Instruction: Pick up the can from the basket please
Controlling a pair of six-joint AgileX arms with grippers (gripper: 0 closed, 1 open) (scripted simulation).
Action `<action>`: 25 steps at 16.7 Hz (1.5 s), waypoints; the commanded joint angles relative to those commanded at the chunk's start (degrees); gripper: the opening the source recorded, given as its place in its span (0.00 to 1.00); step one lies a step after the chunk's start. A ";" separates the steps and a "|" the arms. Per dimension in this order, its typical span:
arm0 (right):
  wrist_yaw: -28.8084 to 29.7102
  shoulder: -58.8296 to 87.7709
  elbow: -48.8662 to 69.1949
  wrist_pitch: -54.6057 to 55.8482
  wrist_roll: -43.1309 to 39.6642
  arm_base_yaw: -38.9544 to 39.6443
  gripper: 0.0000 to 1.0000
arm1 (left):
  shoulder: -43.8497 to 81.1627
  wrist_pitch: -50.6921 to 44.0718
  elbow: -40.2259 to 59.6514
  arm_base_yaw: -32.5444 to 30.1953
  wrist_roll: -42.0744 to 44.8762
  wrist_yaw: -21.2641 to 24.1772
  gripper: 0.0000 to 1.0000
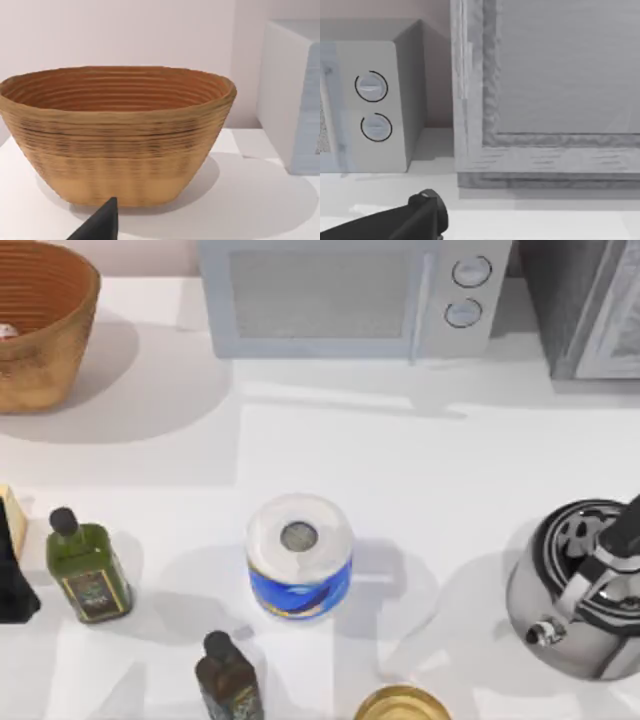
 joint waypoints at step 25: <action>0.00 0.00 0.00 0.00 0.00 0.00 1.00 | 97.25 -44.07 91.71 6.15 5.89 4.69 1.00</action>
